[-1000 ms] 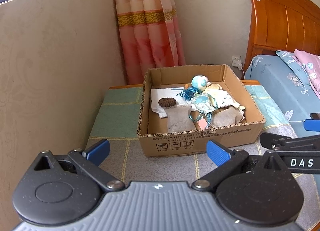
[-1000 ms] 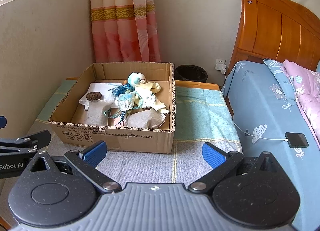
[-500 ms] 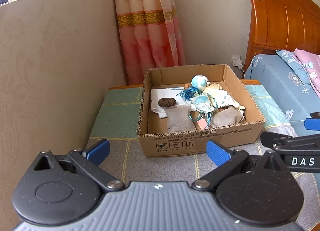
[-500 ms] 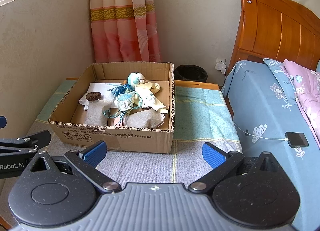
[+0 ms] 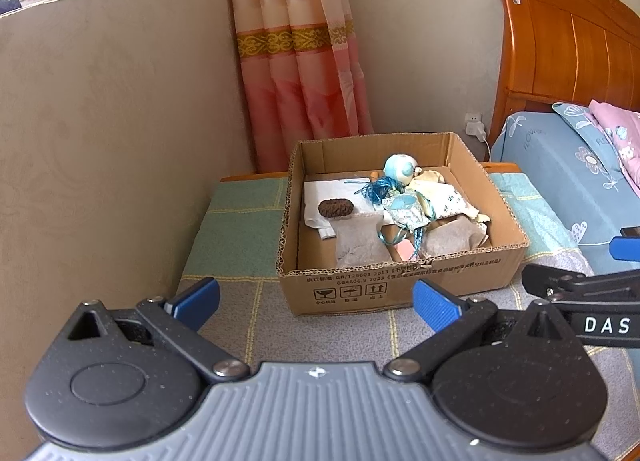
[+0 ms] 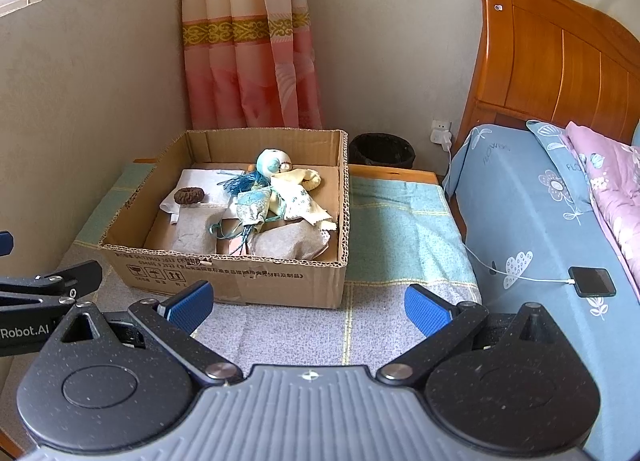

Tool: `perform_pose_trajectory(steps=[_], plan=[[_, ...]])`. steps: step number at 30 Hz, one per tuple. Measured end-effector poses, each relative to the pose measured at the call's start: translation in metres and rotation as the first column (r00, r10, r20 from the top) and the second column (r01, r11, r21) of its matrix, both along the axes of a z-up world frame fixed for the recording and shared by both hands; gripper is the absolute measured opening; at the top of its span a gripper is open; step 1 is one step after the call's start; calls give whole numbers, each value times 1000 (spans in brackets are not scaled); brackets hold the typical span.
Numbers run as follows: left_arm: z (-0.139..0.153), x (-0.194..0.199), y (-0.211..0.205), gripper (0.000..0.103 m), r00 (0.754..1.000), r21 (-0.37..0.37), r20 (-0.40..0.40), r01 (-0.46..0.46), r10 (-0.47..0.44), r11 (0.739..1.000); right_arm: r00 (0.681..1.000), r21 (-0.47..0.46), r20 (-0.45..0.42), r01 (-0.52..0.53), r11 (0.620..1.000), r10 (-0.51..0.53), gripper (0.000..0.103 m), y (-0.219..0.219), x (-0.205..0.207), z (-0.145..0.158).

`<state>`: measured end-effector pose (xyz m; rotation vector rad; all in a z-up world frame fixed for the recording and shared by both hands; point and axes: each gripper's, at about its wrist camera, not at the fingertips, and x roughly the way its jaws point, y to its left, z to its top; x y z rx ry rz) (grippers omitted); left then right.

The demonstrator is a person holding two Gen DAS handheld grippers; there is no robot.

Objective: Organize soft objects

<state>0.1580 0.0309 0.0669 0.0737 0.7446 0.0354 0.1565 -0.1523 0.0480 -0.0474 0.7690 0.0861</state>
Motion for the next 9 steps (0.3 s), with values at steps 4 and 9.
perform_pose_trajectory(steps=[4,9], plan=[[1,-2,0,102,1000,-2,4,-2,2,1000,1000,-2,3,-2,1000,2,103,0,-1,2],[1,-2,0,102,1000,-2,6,-2,2,1000,1000,-3,8,-2,1000,2,103,0,-3,3]])
